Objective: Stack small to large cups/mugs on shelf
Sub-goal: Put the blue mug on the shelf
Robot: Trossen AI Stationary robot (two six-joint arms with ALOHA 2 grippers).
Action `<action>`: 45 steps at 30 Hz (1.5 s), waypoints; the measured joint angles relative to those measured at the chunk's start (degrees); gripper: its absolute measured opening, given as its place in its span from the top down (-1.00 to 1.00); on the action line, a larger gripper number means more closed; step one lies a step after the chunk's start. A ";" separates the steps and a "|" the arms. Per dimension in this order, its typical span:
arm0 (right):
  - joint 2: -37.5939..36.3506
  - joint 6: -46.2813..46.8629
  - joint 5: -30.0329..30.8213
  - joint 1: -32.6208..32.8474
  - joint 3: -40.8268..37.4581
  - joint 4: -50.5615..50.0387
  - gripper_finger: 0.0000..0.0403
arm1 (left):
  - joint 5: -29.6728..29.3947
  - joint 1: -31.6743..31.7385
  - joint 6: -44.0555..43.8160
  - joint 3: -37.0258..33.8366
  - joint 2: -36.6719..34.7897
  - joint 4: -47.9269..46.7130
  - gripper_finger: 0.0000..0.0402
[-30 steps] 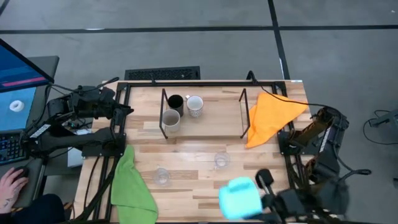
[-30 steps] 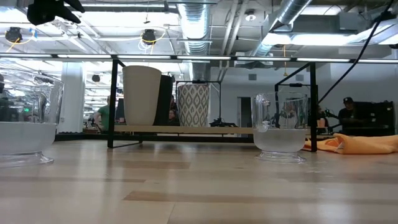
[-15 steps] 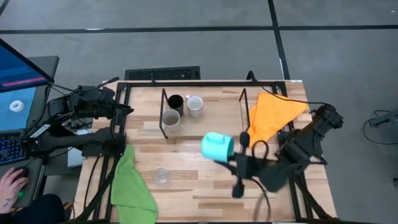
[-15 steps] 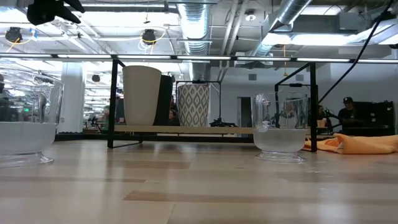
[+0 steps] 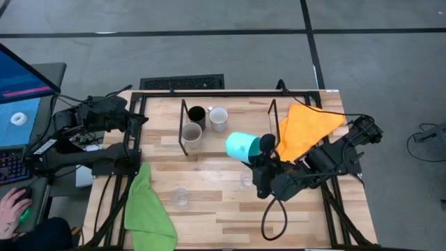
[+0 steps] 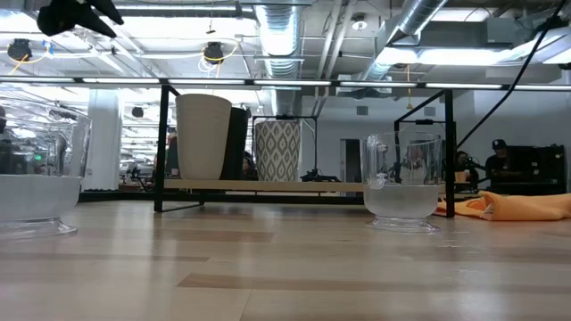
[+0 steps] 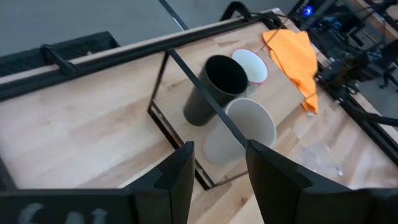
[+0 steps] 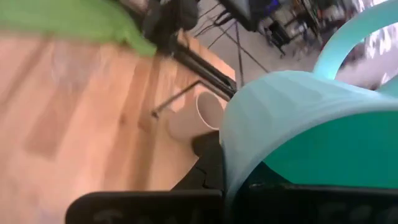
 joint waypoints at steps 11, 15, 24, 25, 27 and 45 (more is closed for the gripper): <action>0.46 -17.25 -0.02 -0.65 -0.02 -4.26 0.92 | -3.37 0.00 0.01 0.00 0.00 0.03 0.33; 0.46 -5.72 -0.12 -1.75 -0.02 -4.14 0.94 | -3.48 0.00 0.01 -0.01 0.00 0.04 0.33; 0.46 17.49 -14.52 -2.28 -0.02 4.58 0.94 | -4.30 0.02 0.53 0.00 0.00 0.04 0.33; 0.46 16.87 -15.48 -1.98 -0.02 6.70 0.94 | -4.54 0.00 0.56 0.00 0.00 0.04 0.33; 0.46 14.62 -17.29 -1.33 -0.02 10.78 0.94 | -4.79 0.01 0.57 -0.01 0.00 0.04 0.33; 12.84 15.76 -38.07 -11.30 -0.06 1.54 0.94 | -3.26 0.01 0.91 0.00 0.02 -2.54 0.33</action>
